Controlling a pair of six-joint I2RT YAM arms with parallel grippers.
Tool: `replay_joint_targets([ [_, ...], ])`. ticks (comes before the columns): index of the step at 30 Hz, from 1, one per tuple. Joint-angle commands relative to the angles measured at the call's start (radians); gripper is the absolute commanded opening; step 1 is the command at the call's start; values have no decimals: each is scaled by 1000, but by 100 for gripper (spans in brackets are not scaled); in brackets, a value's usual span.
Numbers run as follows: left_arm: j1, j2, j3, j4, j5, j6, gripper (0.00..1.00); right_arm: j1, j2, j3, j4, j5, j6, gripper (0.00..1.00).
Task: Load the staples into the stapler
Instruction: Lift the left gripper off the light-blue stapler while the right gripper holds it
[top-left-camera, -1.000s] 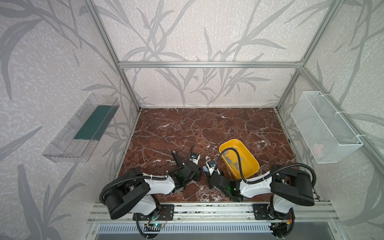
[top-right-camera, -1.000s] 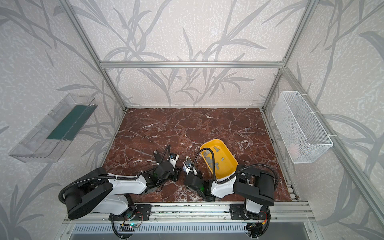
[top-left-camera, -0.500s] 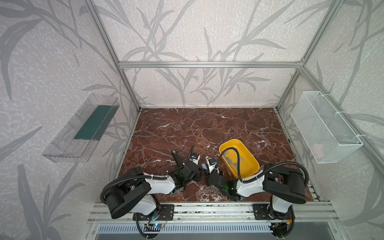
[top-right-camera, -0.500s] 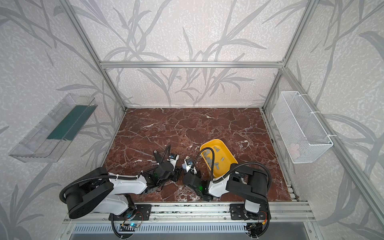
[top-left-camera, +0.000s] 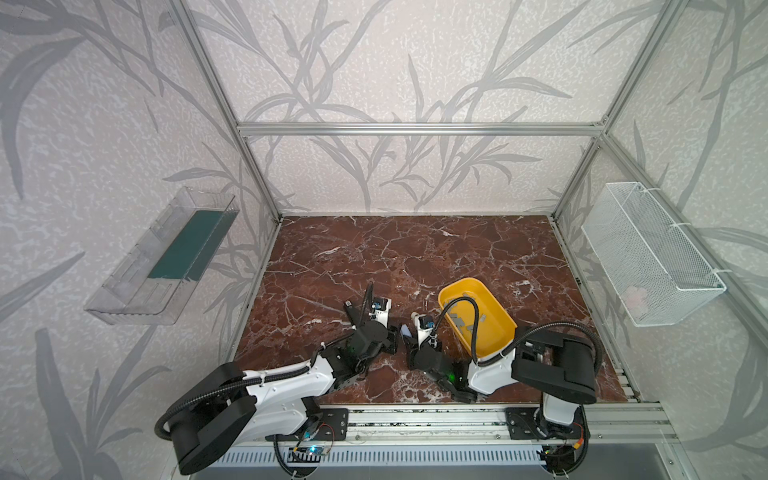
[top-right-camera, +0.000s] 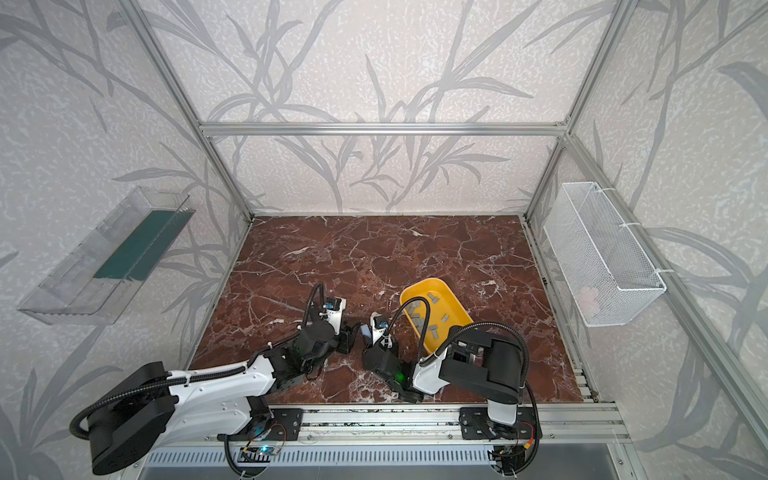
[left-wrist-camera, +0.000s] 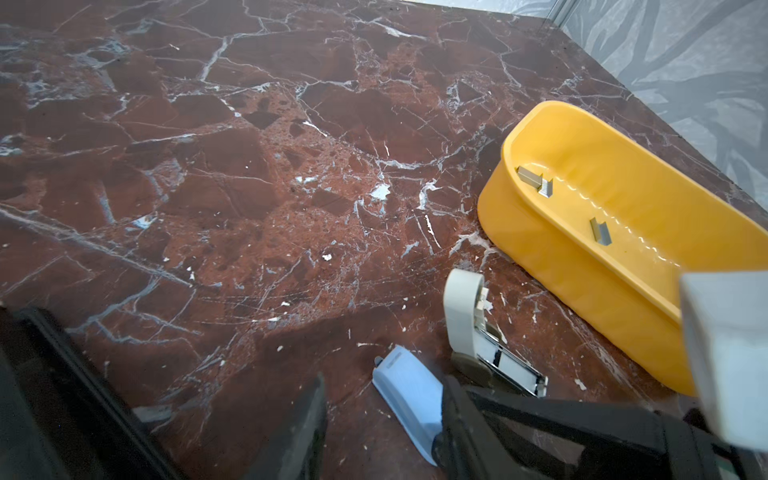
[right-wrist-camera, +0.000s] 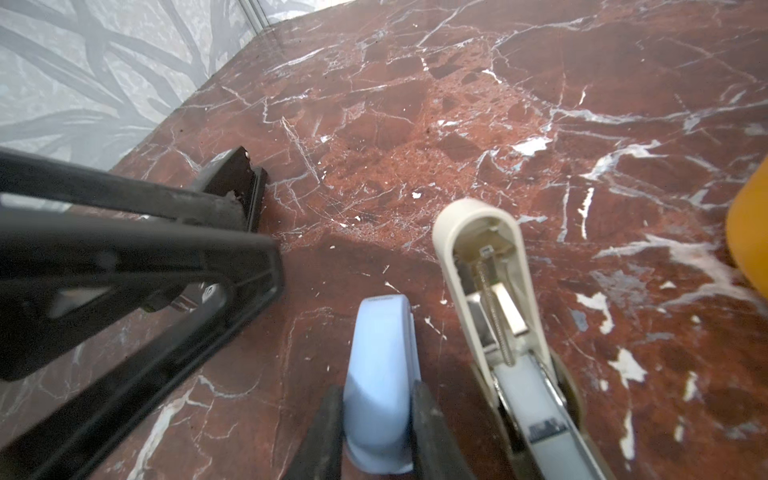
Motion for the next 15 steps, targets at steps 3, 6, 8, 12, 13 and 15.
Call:
replay_joint_targets([
  [3,23,39,27,-4,-2,-17,47,10,145,-86,-366,-206,49,18],
  [6,40,89,49,14,26,-16,46,8,119,-81,-383,-202,36,18],
  [8,49,115,59,35,49,-15,45,9,90,-70,-410,-205,22,17],
  [12,55,158,82,61,81,-2,46,9,32,-67,-428,-224,-6,17],
  [13,56,171,88,63,83,1,45,8,20,-74,-409,-235,-18,18],
  [15,57,194,93,76,96,5,46,9,-9,-94,-369,-243,-27,18],
])
